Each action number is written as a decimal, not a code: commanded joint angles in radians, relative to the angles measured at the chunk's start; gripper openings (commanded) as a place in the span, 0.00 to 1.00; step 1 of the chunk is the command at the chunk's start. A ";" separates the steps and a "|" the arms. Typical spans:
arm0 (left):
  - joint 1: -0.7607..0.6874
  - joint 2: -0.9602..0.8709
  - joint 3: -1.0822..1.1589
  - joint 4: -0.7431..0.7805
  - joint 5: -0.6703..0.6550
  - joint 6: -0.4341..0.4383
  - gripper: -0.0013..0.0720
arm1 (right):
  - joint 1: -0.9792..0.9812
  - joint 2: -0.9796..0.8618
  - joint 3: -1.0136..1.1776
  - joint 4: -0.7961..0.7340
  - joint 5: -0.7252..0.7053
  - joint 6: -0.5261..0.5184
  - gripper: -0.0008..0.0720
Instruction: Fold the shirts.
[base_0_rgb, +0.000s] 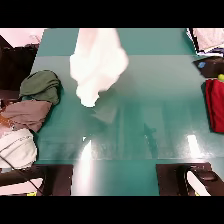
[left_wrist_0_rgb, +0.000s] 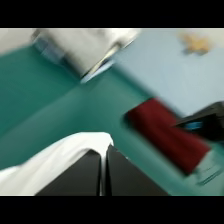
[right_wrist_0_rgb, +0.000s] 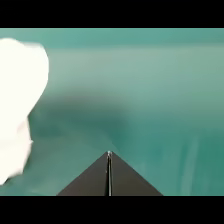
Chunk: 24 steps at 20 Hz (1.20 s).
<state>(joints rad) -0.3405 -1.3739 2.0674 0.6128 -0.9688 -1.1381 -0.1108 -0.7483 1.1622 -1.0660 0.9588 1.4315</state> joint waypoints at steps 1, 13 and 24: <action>-0.067 0.077 0.034 -0.156 0.101 0.109 0.05 | -0.074 0.006 0.073 0.000 0.040 0.027 0.03; -0.025 0.022 -0.411 0.845 -0.058 -0.321 0.05 | -0.107 -0.230 0.313 0.000 0.381 0.026 0.03; 0.283 -0.047 -0.512 0.683 -0.248 -0.352 0.90 | -0.107 -0.225 0.311 0.001 0.388 0.027 0.03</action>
<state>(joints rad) -0.1143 -1.4162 1.5688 1.3369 -1.1538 -1.4853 -0.2176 -0.9722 1.4719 -1.0657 1.3434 1.4574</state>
